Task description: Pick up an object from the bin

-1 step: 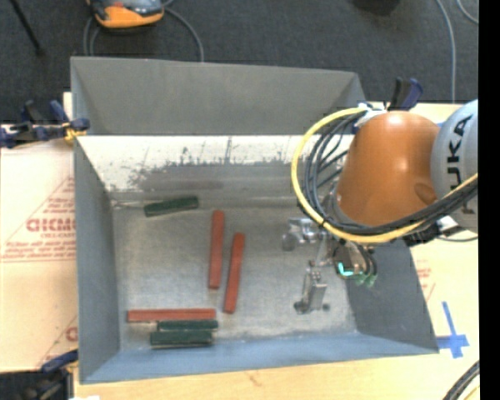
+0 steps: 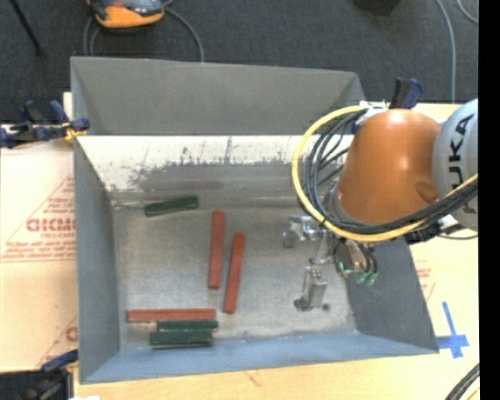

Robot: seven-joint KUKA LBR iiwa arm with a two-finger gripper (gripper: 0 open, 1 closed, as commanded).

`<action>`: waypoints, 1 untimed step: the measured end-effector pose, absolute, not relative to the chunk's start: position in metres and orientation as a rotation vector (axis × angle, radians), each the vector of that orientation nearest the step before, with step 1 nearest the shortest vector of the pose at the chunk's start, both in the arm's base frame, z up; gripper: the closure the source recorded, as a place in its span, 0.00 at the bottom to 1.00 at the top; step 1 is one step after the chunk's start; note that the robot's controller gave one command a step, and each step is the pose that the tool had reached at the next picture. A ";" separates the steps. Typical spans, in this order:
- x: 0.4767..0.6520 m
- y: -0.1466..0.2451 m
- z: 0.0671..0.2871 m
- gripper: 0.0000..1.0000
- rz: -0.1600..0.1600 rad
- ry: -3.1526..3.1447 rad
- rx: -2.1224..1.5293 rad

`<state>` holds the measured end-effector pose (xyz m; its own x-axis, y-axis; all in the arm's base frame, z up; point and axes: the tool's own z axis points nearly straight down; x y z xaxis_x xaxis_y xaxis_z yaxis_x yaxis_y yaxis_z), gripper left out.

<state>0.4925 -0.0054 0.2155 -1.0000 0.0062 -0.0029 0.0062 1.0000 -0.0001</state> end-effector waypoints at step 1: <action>0.500 0.008 0.199 0.00 -0.004 3.128 -0.180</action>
Offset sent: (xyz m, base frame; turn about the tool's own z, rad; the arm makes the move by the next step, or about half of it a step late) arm 0.0410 0.1116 -0.1053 -0.3441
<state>0.4998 0.0085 0.1988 -0.9933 -0.1149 -0.0079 -0.1149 0.9934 -0.0031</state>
